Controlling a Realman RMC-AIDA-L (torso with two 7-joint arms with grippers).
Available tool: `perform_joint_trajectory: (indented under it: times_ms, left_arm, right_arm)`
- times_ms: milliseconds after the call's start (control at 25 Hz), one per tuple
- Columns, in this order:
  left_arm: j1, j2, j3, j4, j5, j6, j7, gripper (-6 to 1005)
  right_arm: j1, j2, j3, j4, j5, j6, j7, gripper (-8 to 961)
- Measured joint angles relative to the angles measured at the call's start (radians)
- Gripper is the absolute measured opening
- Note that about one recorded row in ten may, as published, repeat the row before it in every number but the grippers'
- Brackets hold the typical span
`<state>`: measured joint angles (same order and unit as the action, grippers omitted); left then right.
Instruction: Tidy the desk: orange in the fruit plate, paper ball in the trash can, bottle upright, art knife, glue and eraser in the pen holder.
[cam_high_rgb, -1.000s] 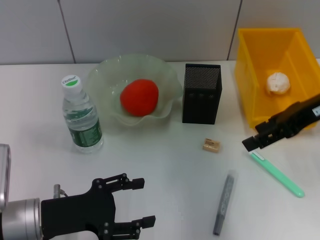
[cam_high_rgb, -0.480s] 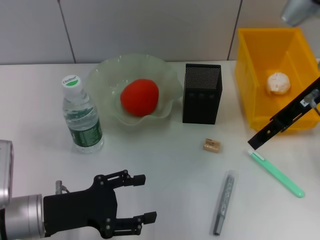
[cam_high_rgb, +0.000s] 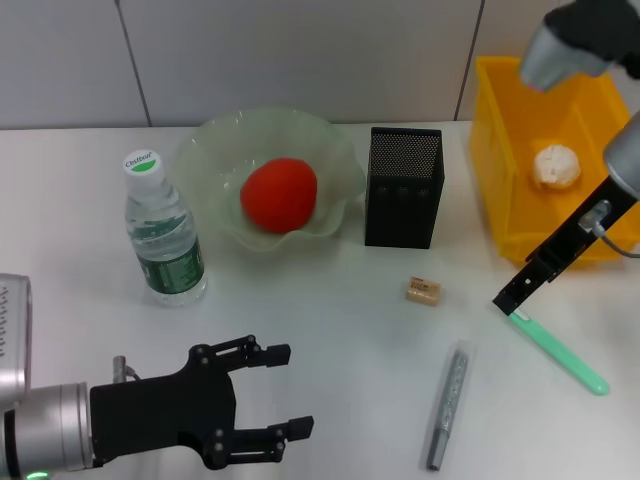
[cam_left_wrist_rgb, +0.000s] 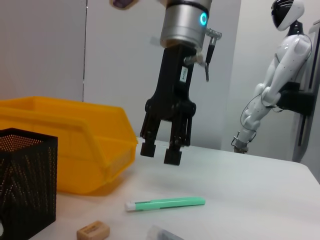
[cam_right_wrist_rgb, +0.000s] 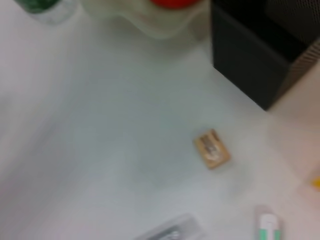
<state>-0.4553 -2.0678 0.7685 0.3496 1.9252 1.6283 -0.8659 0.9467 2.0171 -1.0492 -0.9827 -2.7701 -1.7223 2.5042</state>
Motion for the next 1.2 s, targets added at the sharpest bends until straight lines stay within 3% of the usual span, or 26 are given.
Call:
perform_joint_trajectory:
  times_ms: [40, 200, 320, 1040, 1200]
  left_arm:
    - [0.0, 0.0, 0.0, 0.0, 0.0, 0.0, 0.0, 807]
    - [-0.016, -0.001, 0.0, -0.018, 0.0, -0.016, -0.001, 807]
    - [-0.021, -0.001, 0.0, -0.024, 0.0, -0.016, -0.001, 807]
    - [-0.021, 0.0, -0.003, -0.024, -0.006, -0.031, -0.001, 806]
    - [-0.019, 0.0, -0.002, -0.024, -0.006, -0.037, -0.002, 806]
  right_arm:
    - [0.0, 0.0, 0.0, 0.0, 0.0, 0.0, 0.0, 678]
    - [0.026, 0.046, -0.003, 0.063, -0.112, 0.086, 0.005, 675]
    - [0.031, 0.056, -0.004, 0.096, -0.121, 0.12, 0.011, 673]
    - [0.035, 0.058, -0.011, 0.208, -0.146, 0.241, 0.055, 662]
    - [0.029, 0.058, -0.056, 0.235, -0.146, 0.286, 0.056, 659]
